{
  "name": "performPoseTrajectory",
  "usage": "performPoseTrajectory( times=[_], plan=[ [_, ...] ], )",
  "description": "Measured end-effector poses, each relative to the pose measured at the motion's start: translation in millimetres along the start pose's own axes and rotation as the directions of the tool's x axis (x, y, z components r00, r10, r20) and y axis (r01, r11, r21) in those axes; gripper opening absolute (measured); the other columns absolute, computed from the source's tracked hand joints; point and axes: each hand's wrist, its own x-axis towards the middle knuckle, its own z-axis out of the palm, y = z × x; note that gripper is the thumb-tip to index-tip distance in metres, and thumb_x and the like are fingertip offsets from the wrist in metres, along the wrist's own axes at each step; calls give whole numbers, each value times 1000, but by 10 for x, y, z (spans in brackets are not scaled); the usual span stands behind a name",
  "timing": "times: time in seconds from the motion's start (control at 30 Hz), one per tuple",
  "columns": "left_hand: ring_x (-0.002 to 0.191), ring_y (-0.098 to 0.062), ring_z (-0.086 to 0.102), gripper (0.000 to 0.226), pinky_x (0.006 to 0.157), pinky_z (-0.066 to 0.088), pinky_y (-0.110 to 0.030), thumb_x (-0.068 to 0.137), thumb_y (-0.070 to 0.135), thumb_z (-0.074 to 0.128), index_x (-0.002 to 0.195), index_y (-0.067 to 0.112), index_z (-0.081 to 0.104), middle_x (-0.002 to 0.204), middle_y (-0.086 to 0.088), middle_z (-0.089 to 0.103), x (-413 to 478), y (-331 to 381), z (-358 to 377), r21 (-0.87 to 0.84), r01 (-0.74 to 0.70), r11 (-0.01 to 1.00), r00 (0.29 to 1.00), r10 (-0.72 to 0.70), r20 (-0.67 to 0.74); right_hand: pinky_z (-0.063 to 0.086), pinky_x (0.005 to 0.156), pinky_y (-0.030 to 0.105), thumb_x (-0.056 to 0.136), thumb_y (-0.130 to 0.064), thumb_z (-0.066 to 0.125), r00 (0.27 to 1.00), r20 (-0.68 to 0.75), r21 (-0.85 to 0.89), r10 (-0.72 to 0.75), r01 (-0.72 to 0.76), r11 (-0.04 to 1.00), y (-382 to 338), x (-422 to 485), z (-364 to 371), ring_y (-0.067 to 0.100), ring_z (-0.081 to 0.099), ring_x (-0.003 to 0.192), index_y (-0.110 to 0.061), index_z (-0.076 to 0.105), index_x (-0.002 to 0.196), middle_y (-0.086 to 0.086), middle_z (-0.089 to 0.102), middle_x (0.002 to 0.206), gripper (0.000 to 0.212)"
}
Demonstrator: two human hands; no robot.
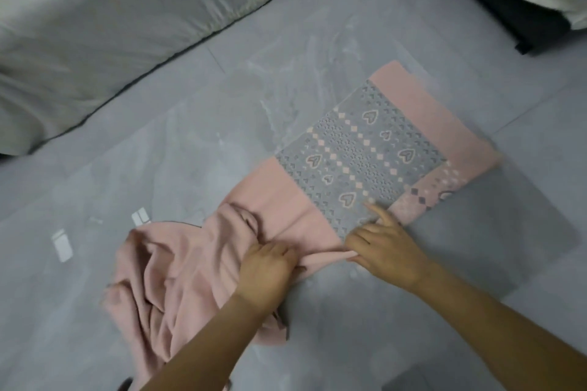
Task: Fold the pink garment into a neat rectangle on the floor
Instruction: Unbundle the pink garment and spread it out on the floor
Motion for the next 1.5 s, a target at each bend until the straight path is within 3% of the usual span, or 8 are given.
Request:
performPoseTrajectory(
  times=[0.2, 0.33, 0.57, 0.73, 0.97, 1.1, 1.27, 1.5],
  plan=[
    [58, -17, 55, 16, 51, 41, -27, 70, 34, 73, 72, 25, 59, 66, 6, 54, -317, 188, -27, -99, -118, 988, 987, 105, -124, 32, 109, 48, 88, -20, 60, 992, -117, -25, 41, -45, 999, 36, -347, -14, 14, 56, 60, -21, 61, 72, -8, 54, 60, 16],
    [60, -15, 56, 20, 51, 37, -25, 82, 43, 51, 72, 25, 55, 64, 7, 57, -350, 328, 0, -340, 81, 937, 992, -108, -62, 38, 102, 39, 88, -30, 58, 994, -92, 34, 51, -48, 998, 85, -416, -3, 12, 60, 64, -21, 62, 75, -9, 59, 65, 16],
    [62, -23, 58, 33, 52, 43, -31, 82, 51, 48, 73, 21, 60, 64, 0, 64, -382, 517, 111, -524, 288, 802, 943, -334, 7, 57, 55, 29, 78, -15, 58, 991, -36, 112, 127, -122, 986, 53, -559, -11, 20, 70, 75, -11, 70, 93, 4, 73, 87, 20],
    [63, -16, 58, 43, 55, 45, -30, 79, 60, 42, 76, 22, 63, 67, 2, 66, -448, 675, 190, -577, 343, 742, 924, -377, 64, 55, 79, 28, 91, -18, 43, 987, -64, 96, 148, -141, 985, 13, -736, -8, 15, 68, 99, -11, 71, 106, 6, 69, 113, 33],
    [86, -11, 58, 31, 75, 45, -23, 92, 44, 44, 90, 23, 67, 91, 9, 68, -514, 814, 314, -465, -27, 885, 989, -45, -143, 29, 108, 40, 93, -41, 41, 971, 200, 21, 130, -137, 990, 88, -984, -39, 21, 37, 136, -18, 61, 94, 8, 42, 145, 31],
    [136, -24, 34, 49, 109, 32, -40, 94, 43, 32, 140, 27, 38, 147, 1, 39, -297, 839, 283, -336, 147, 930, 985, -170, -38, 21, 112, 46, 95, -49, 27, 825, 165, -70, 540, -536, 841, 362, -896, -109, 32, 33, 137, -16, 47, 133, 14, 40, 147, 54],
    [135, -40, 26, 68, 92, 36, -66, 84, 64, 29, 142, 31, 30, 148, -5, 36, 48, 779, 354, -84, 284, 955, 943, -263, 205, 17, 108, 62, 87, -64, 11, 395, 224, -154, 891, -888, 433, 715, -928, -149, 43, 14, 141, -19, 19, 147, 18, 13, 156, 75],
    [136, -41, 20, 73, 87, 37, -71, 82, 69, 25, 143, 29, 29, 149, -8, 35, 63, 741, 413, -59, 234, 970, 942, -211, 260, -1, 110, 62, 89, -66, 11, 344, 268, -156, 900, -907, 392, 727, -613, -106, 32, -7, 145, -22, -7, 148, 11, -9, 158, 76]
  ],
)
